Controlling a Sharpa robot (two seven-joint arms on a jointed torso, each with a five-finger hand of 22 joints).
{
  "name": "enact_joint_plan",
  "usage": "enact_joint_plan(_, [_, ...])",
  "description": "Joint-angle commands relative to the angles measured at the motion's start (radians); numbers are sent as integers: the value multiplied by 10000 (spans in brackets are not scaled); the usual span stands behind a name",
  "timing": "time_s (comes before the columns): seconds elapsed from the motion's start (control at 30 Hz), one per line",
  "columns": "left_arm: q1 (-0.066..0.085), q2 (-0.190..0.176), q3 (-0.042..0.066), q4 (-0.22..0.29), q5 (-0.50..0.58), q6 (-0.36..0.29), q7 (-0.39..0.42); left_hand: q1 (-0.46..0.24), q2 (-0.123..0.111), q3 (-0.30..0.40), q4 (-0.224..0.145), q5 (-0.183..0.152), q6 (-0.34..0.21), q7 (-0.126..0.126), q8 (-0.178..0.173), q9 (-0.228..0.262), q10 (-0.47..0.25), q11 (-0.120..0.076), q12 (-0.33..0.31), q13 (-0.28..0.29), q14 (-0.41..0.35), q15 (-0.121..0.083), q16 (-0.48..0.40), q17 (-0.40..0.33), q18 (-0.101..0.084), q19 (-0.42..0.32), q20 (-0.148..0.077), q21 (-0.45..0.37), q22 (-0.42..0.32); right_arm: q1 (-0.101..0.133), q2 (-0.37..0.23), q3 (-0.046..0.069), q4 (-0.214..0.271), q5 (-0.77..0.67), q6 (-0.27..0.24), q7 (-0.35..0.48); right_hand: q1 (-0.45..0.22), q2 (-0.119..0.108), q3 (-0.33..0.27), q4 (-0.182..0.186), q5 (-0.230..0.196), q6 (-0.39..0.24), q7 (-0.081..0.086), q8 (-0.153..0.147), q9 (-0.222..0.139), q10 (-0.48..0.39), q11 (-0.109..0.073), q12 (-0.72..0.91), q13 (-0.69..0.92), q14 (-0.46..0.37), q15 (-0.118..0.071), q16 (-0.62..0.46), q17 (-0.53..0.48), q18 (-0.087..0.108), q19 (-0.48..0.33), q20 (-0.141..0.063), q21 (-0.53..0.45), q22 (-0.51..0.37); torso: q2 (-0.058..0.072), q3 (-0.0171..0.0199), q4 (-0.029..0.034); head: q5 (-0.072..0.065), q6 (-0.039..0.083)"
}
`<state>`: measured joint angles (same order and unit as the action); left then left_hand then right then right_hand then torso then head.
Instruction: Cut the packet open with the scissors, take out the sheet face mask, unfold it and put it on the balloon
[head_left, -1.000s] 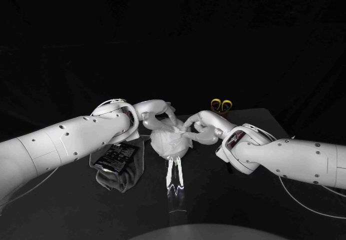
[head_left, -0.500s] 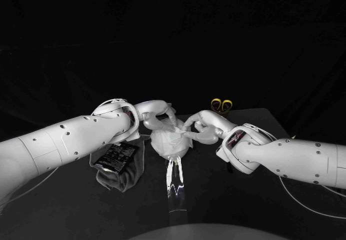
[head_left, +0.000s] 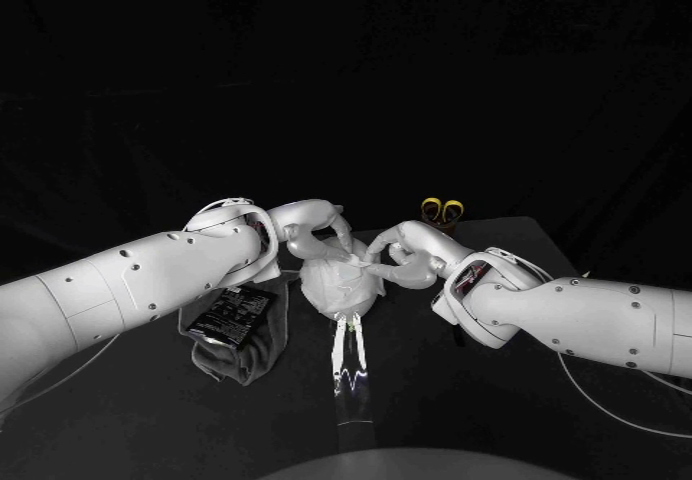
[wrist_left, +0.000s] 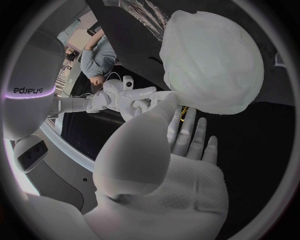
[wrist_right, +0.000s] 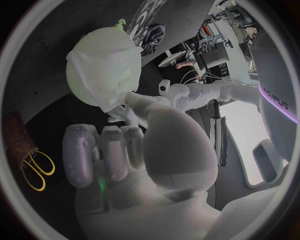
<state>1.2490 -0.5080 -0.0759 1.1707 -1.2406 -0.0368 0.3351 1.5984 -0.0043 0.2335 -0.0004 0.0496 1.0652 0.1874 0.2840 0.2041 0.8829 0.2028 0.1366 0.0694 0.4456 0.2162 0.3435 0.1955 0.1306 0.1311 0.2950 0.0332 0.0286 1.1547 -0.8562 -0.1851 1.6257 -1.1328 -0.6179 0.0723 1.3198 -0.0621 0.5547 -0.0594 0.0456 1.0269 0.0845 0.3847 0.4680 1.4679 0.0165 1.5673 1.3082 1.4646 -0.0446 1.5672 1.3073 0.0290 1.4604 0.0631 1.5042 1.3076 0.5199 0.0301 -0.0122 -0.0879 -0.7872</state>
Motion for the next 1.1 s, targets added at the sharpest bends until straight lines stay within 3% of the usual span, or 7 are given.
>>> enact_joint_plan(0.03, [8, 18, 10, 9, 226, -225, 201, -79, 13, 166, -58, -19, 103, -7, 84, 40, 137, -29, 65, -27, 183, -23, 117, 35, 147, 94, -24, 37, 13, -1, -3, 5, 7, -32, 6, -5, -106, -34, 23, -22, 30, 81, 10, 58, 14, 1029, -68, 35, 2626, 1062, -54, 35, 2635, -132, 754, -37, 17, 2423, 2, 1, 3, -7, 0])
enact_joint_plan(0.53, [9, -26, 15, 21, 1068, -601, 336, -572, -320, 1383, -347, -16, 230, -119, 297, 191, 568, -94, -88, -63, 800, -100, 216, 55, 244, 150, -30, 62, 19, -1, 7, 5, -31, 122, -68, -73, -113, -36, 29, -25, 30, 82, 9, 60, 17, 1029, -69, 35, 2626, 1062, -55, 35, 2635, -130, 751, -37, 11, 2421, 7, 0, 3, -10, 12])
enact_joint_plan(0.57, [10, -31, 16, 19, 1233, -627, 351, -820, -466, 1892, -423, -13, 216, -122, 376, 263, 644, -100, -190, -61, 856, -110, 141, 14, 242, 148, -18, 62, 16, -1, 10, 5, -36, 191, -121, -82, -113, -36, 29, -25, 30, 82, 9, 60, 17, 1029, -69, 35, 2626, 1062, -55, 35, 2635, -130, 751, -37, 11, 2421, 8, 0, 4, -10, 13])
enact_joint_plan(0.67, [13, -38, 20, 7, 1604, -659, 371, -1163, -700, 2557, -548, -18, 169, -116, 499, 378, 738, -102, -319, -56, 932, -105, 43, -34, 243, 159, -20, 67, 15, 0, 17, 6, -55, 466, -313, -102, -121, -37, 33, -28, 30, 83, 8, 62, 19, 1029, -69, 35, 2626, 1062, -55, 35, 2635, -127, 743, -38, -3, 2416, 4, -1, 1, -6, 17])
enact_joint_plan(1.1, [45, 40, 36, -158, 2712, -658, 332, -1373, -845, 2949, -643, -20, 153, -159, 616, 476, 794, -88, -399, -55, 972, -102, -26, -64, 237, 153, -11, 64, 11, 91, 122, 12, -243, 1569, -761, -160, -131, -33, 40, -26, 30, 84, 8, 63, 20, 1029, -70, 35, 2626, 1062, -56, 35, 2635, -119, 727, -38, -32, 2407, 7, 5, -2, -14, 2])
